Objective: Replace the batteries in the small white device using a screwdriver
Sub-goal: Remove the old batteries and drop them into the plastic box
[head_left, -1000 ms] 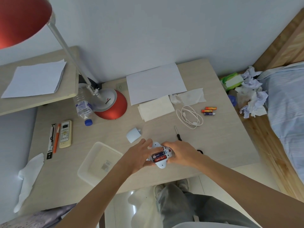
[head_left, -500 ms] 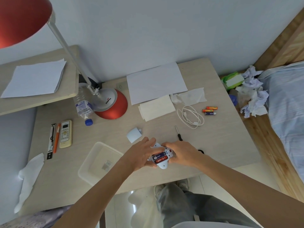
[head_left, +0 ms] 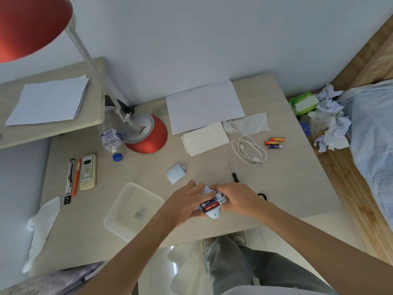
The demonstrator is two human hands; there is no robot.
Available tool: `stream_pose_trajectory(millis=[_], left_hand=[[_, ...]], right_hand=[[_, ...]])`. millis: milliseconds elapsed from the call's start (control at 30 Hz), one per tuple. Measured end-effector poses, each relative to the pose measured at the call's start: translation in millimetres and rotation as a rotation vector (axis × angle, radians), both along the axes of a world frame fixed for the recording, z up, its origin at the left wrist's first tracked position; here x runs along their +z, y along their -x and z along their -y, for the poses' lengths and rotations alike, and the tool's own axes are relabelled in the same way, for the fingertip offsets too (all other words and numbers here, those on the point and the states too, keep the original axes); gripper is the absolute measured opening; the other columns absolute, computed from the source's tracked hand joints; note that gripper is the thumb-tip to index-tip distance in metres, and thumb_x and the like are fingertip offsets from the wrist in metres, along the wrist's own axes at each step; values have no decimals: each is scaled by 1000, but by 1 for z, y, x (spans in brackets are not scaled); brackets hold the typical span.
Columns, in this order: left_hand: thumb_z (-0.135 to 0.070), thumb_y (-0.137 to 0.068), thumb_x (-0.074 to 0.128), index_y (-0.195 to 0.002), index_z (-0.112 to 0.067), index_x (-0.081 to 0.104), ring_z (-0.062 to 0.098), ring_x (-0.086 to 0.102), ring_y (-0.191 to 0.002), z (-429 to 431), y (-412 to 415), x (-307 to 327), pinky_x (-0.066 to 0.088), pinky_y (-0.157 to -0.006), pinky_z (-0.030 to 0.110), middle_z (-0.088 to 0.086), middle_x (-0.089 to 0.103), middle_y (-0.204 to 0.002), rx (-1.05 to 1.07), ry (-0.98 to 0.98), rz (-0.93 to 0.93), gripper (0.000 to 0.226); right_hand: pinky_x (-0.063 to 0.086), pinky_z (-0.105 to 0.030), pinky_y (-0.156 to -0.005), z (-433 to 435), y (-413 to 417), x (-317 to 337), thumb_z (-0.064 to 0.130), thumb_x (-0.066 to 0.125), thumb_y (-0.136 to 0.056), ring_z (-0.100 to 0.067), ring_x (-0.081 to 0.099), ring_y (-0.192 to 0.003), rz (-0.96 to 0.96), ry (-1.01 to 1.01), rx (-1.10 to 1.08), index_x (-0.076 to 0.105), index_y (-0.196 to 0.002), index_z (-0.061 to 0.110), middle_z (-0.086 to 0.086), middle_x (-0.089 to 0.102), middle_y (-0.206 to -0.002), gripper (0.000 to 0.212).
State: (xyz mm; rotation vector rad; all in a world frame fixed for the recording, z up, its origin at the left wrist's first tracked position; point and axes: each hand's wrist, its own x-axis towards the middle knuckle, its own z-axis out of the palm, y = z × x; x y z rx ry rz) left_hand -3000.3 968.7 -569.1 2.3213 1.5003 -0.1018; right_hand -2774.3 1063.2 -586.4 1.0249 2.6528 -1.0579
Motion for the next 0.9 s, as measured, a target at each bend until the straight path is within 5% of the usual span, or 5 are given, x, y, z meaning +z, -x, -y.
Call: stream_pose_trajectory(millis=[367, 633, 900], left_hand=[[-33, -95, 77, -145, -32, 48, 19, 49, -108, 16, -15, 6, 55, -82, 33, -8, 48, -144, 59, -131, 75, 58], [-28, -98, 74, -133, -25, 68, 17, 59, -120, 23, -28, -4, 53, -101, 30, -7, 64, -137, 126, -234, 179, 36], [-18, -89, 84, -118, -19, 79, 17, 74, -101, 26, -39, -5, 60, -89, 28, -5, 79, -117, 355, -295, 328, 29]], right_hand=[[48, -20, -77, 4, 1, 0, 43, 79, -86, -4, 58, -83, -22, 36, -43, 55, -142, 33, 9, 75, -110, 62], [59, -31, -82, 4, 1, 0, 53, 75, -86, -14, 69, -90, 19, 39, -40, 52, -144, 34, 7, 74, -109, 65], [50, -24, -80, 5, 2, -2, 50, 75, -87, -15, 69, -96, 30, 38, -62, 49, -148, 33, 6, 73, -116, 68]])
